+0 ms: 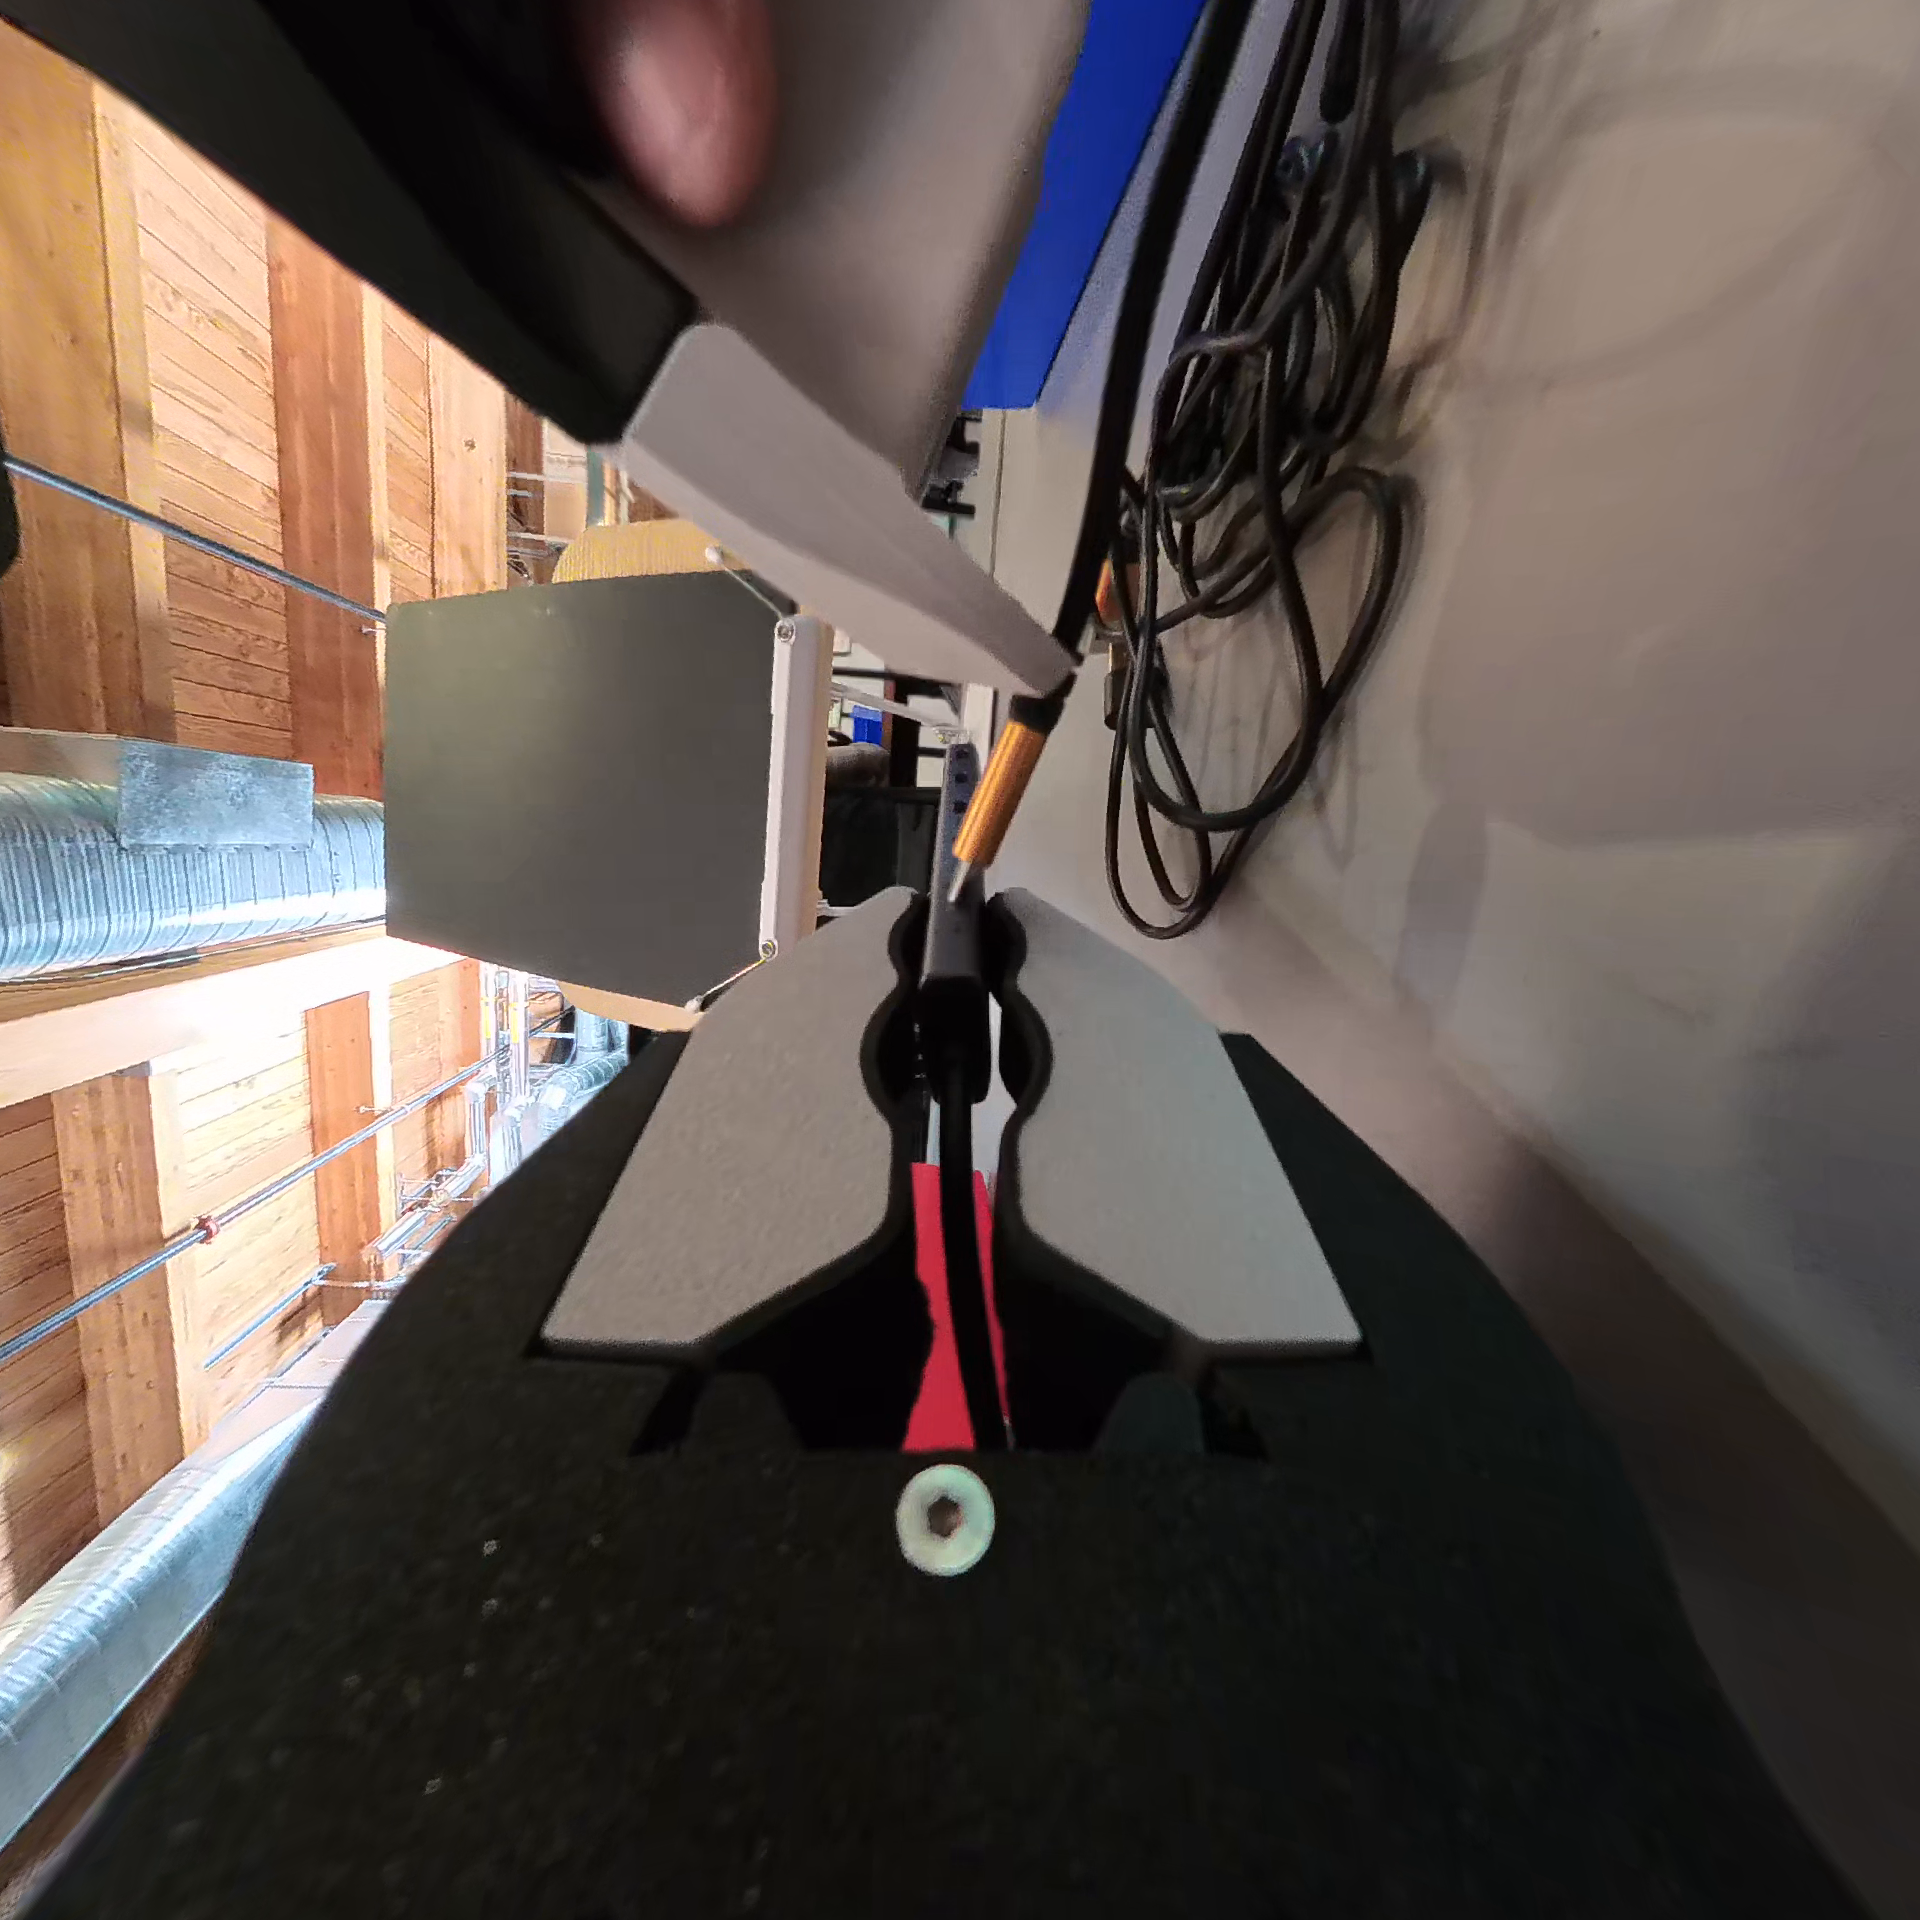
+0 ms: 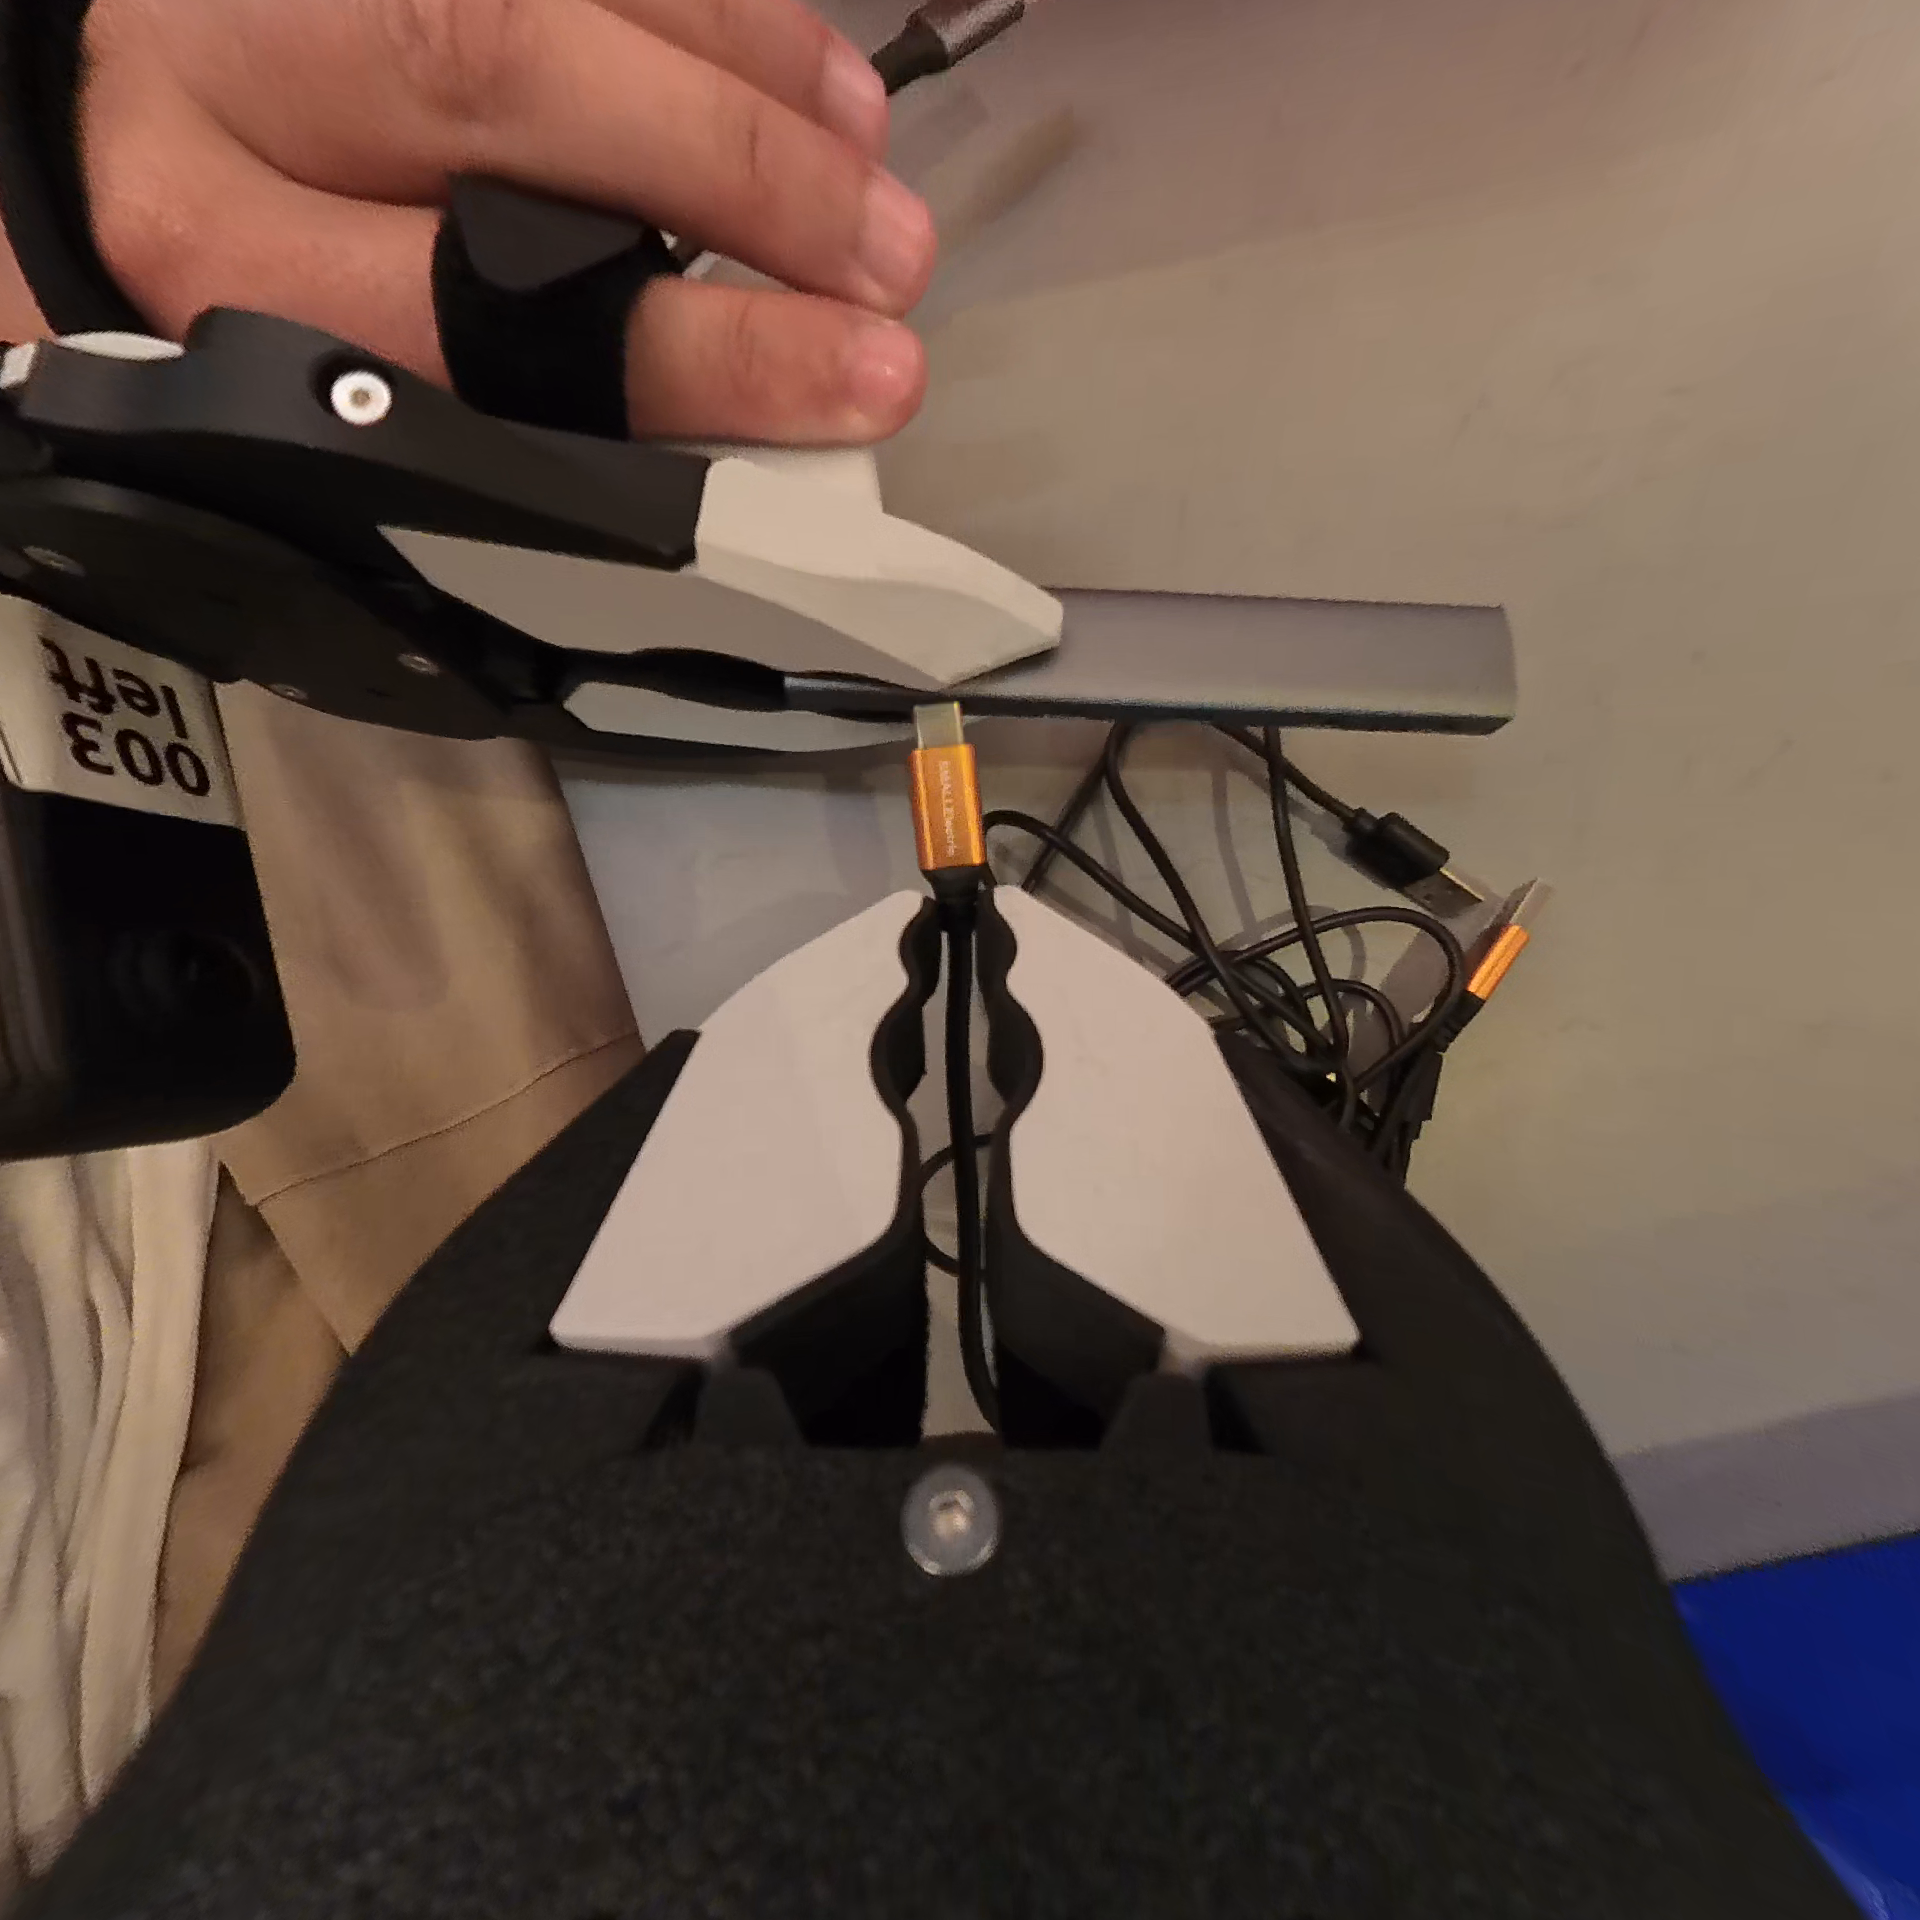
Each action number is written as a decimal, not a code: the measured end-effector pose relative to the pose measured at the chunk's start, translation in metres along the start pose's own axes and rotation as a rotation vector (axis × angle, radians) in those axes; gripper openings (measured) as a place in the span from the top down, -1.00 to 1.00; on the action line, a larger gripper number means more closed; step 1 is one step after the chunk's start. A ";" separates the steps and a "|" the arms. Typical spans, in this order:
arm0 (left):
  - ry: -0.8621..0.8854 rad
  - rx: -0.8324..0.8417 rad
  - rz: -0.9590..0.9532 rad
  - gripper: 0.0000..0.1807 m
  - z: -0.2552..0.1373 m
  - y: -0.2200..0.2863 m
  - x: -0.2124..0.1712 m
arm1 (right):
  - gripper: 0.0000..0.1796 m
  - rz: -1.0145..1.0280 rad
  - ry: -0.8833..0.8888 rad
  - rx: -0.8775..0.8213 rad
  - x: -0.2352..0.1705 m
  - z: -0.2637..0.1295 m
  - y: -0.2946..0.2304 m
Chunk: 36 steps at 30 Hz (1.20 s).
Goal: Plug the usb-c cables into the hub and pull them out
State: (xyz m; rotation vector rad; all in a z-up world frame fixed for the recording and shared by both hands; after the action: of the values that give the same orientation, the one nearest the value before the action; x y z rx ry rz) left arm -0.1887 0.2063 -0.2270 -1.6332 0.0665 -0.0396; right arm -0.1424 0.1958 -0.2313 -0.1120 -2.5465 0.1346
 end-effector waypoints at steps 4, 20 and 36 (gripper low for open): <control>0.001 -0.006 0.014 0.90 0.000 0.002 0.001 | 0.93 0.009 -0.004 -0.003 -0.001 -0.001 0.001; -0.062 -0.054 -0.298 0.90 0.004 -0.003 -0.027 | 0.92 0.102 0.345 0.018 0.041 -0.001 0.002; -0.045 -0.080 -0.337 0.91 -0.001 -0.003 -0.022 | 0.89 0.056 0.398 0.056 0.045 0.003 -0.007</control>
State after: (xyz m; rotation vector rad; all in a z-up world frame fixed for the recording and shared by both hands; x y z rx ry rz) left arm -0.2109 0.2072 -0.2235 -1.7097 -0.2444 -0.2612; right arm -0.1820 0.1938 -0.2086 -0.1709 -2.1420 0.1852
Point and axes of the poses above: each gripper's, where its closed fingertips meet, z out along the fingers, x out of its top, y = z × x across the jaws, the point moved 1 cm from there along -z, back along the fingers, and after that the axes turned 7 degrees about z, right-handed, at the moved point
